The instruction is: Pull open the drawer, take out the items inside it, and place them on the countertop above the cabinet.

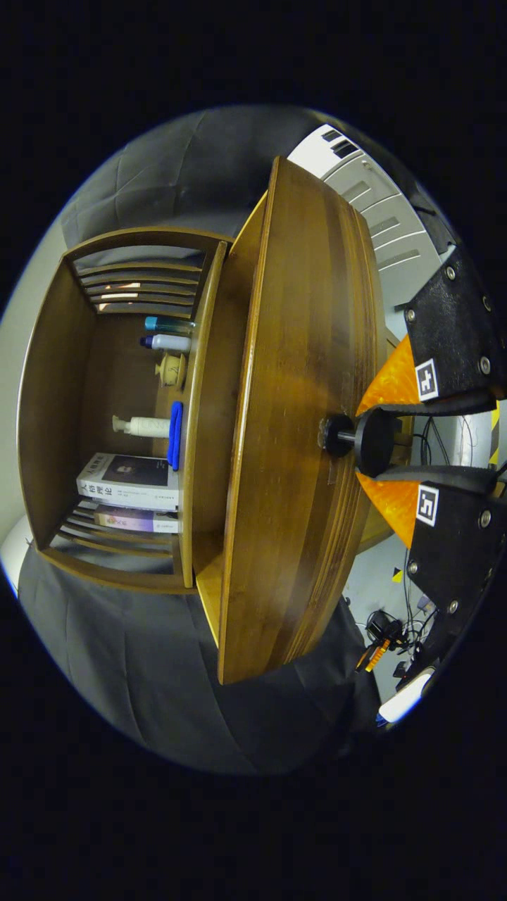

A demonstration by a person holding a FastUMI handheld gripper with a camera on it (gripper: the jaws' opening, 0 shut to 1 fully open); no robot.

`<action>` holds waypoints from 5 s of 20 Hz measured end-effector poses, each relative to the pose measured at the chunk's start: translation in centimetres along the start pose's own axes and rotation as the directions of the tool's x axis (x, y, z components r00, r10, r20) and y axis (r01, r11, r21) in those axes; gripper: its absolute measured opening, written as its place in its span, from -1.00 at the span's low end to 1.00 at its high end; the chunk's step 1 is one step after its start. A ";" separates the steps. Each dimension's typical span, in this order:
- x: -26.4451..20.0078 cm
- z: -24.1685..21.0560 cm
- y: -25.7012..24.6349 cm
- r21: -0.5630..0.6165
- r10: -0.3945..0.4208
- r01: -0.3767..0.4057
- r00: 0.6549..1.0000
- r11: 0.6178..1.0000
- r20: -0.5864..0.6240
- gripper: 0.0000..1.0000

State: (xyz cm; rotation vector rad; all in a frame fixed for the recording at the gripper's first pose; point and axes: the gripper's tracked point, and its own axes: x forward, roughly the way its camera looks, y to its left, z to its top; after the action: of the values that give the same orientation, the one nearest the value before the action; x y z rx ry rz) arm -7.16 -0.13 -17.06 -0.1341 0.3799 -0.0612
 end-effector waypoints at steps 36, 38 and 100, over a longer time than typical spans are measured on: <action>-2.9 17.0 -1.3 0.032 0.103 -0.114 0.963 0.993 0.249 0.90; -1.5 17.1 -1.1 0.040 0.122 -0.132 0.973 0.990 0.195 0.91; 9.5 11.9 -1.0 0.095 0.305 -0.292 0.933 0.952 -0.190 -0.03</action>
State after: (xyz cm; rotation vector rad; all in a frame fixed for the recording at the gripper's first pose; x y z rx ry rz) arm 6.02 -0.52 -9.42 -0.0038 0.5979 0.2156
